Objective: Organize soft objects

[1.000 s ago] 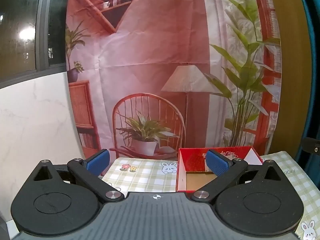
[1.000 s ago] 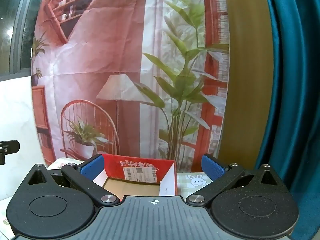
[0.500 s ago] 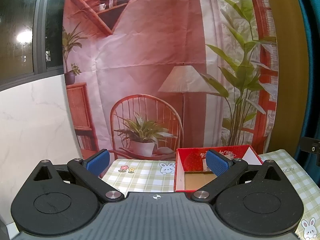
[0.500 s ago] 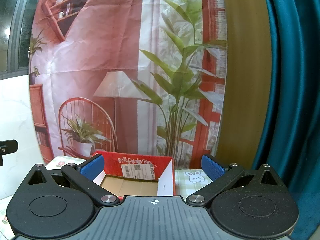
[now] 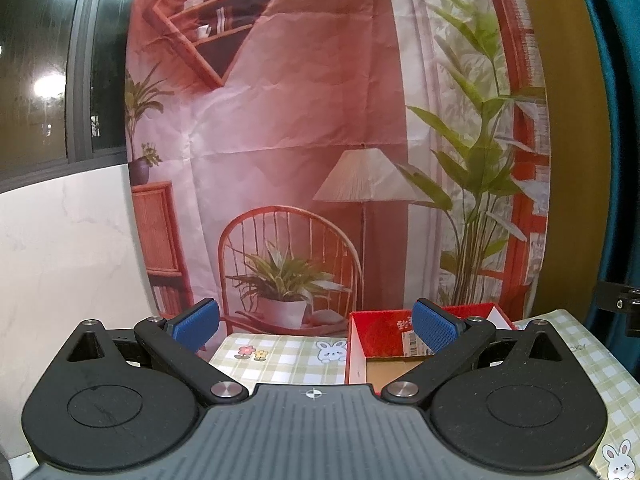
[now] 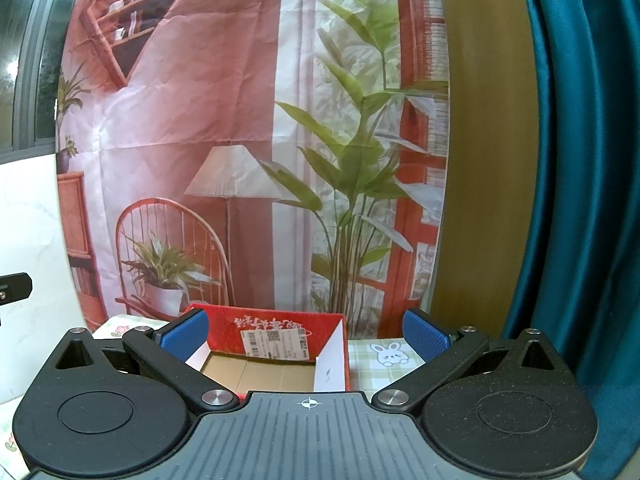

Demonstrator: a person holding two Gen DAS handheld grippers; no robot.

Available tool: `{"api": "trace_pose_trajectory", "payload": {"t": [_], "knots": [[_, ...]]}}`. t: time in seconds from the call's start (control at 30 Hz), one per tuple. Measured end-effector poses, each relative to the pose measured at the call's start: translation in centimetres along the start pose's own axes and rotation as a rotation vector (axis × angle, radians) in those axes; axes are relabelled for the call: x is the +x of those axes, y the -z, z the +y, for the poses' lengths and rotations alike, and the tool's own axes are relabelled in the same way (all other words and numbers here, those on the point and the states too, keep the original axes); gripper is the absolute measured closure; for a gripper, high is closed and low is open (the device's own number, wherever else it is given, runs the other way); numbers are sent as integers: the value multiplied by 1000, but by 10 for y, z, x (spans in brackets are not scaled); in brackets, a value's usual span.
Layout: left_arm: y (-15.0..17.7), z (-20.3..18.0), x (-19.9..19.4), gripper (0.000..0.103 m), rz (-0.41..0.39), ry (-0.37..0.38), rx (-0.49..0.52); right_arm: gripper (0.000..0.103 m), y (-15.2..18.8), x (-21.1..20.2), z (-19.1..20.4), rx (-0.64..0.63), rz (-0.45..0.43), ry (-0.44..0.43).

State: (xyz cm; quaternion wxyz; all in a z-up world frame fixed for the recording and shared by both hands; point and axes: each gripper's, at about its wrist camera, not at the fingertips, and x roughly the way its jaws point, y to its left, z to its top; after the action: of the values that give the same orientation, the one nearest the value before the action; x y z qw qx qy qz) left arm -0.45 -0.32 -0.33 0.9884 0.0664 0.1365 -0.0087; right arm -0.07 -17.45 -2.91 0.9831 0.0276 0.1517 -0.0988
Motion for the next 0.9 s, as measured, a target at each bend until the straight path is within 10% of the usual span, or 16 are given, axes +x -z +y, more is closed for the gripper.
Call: {"api": "trace_pose_trajectory", "payload": {"t": [0.9], "knots": [[6, 1, 0, 0, -7, 49, 3, 0, 2, -5, -3, 13, -12, -7]]}}
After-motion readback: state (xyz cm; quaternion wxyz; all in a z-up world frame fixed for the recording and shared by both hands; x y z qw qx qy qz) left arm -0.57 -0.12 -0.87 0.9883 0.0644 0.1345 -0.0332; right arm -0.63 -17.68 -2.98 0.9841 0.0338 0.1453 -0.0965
